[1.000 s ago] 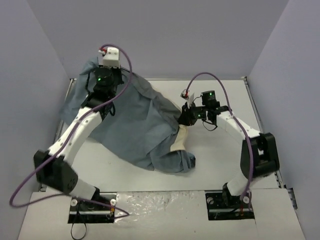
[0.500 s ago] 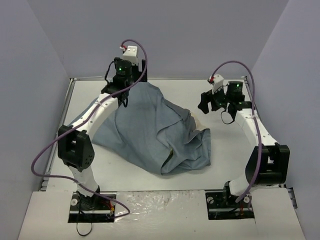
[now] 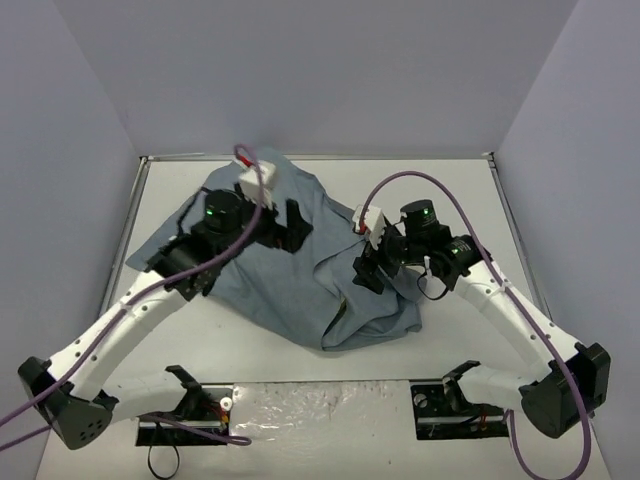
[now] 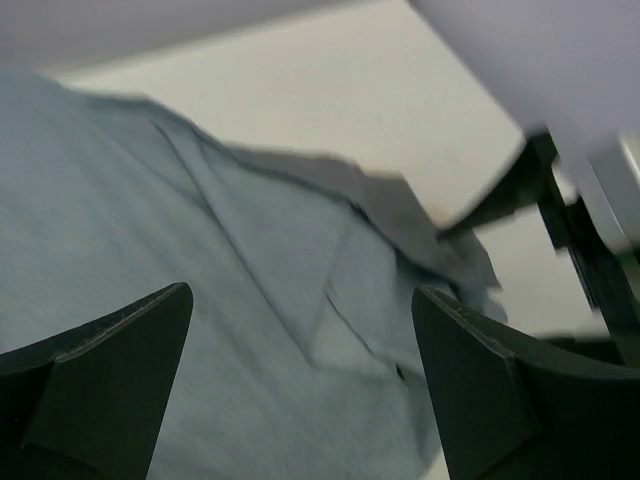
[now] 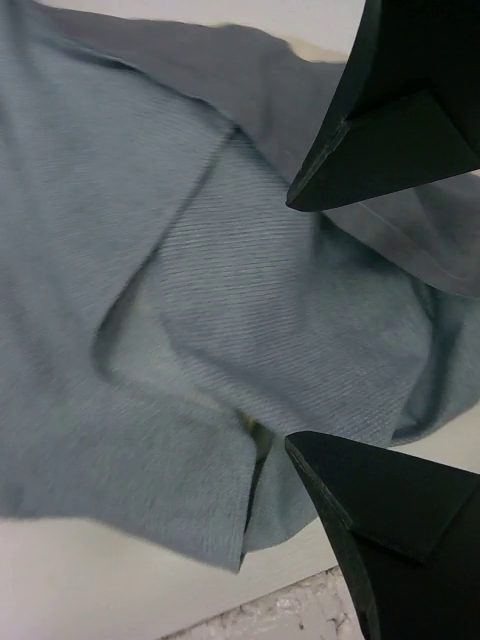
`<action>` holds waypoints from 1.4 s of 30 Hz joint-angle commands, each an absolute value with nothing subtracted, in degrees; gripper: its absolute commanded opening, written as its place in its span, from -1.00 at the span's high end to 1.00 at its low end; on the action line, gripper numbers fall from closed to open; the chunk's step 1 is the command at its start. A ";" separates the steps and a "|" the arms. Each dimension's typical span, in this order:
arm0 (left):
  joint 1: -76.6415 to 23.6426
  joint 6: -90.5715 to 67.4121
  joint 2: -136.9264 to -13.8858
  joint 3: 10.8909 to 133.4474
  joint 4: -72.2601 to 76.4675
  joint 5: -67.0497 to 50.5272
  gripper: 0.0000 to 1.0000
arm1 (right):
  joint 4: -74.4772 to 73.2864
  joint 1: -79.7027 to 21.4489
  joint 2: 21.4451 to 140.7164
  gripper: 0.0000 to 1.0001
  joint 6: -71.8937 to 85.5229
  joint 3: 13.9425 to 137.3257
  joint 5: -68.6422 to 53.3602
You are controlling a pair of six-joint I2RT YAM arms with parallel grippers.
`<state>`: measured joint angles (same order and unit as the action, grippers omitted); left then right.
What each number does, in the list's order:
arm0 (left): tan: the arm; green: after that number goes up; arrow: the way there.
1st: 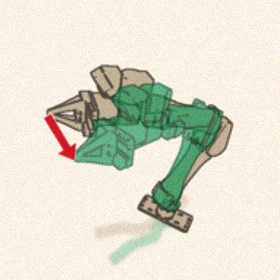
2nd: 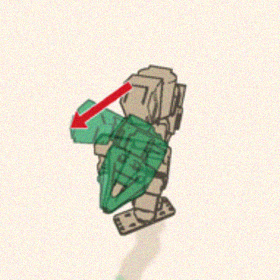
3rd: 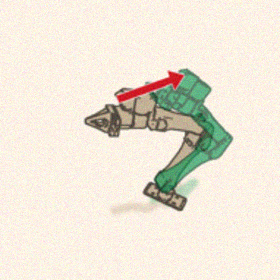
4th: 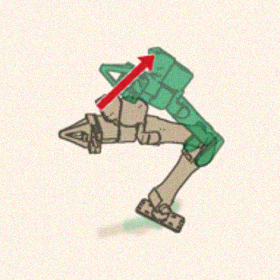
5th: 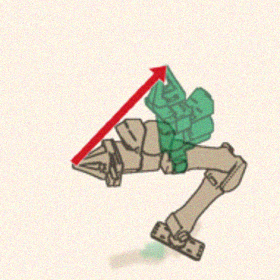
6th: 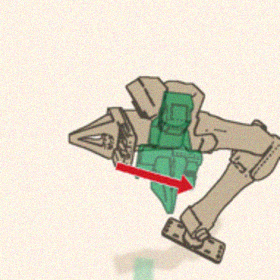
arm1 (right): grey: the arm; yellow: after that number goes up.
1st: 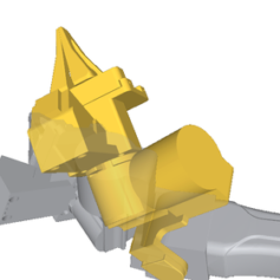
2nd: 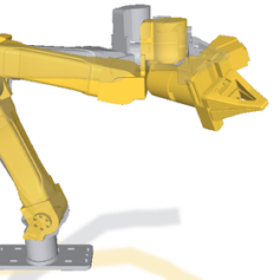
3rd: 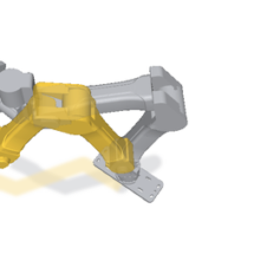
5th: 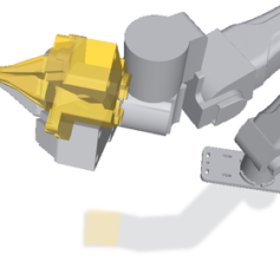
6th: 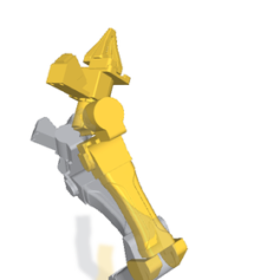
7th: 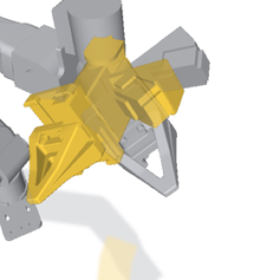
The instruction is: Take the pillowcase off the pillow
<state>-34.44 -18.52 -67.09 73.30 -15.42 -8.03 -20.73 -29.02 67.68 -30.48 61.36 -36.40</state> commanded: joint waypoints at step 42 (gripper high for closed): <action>-24.10 -34.99 -85.17 55.10 7.92 -18.81 0.95 | -16.43 -16.36 76.99 1.00 -6.59 57.65 -22.59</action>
<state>-28.49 -34.89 -87.96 52.71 6.42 -18.09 -13.34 -18.94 79.20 -4.12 55.27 -24.73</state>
